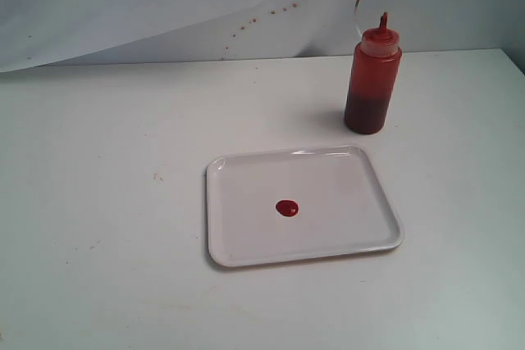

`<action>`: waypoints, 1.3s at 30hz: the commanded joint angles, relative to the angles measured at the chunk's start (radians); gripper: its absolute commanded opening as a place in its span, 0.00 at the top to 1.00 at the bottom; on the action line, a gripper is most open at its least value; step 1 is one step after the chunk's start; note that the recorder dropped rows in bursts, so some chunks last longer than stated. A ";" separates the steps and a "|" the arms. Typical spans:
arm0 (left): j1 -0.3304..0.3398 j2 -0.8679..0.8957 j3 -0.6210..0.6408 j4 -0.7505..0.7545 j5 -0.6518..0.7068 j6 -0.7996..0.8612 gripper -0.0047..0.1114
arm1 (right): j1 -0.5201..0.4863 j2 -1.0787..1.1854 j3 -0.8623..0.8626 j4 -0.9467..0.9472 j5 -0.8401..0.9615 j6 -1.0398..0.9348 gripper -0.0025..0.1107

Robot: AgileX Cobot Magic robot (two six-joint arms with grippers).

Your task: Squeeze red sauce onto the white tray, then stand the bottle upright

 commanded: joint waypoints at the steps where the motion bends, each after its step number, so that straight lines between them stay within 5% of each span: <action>1: 0.002 -0.003 0.005 0.002 -0.002 -0.004 0.96 | 0.001 -0.002 0.006 0.005 -0.008 -0.002 0.98; 15: 0.002 -0.003 0.005 0.002 -0.002 -0.004 0.96 | -0.012 -0.031 0.006 0.001 -0.006 -0.019 0.98; 27: 0.002 -0.003 0.005 0.002 -0.002 -0.004 0.96 | -0.281 -0.435 0.006 -0.096 0.042 -0.017 0.98; 39: 0.002 -0.003 0.005 0.002 -0.002 -0.004 0.96 | -0.290 -0.582 0.176 -0.156 0.201 0.023 0.98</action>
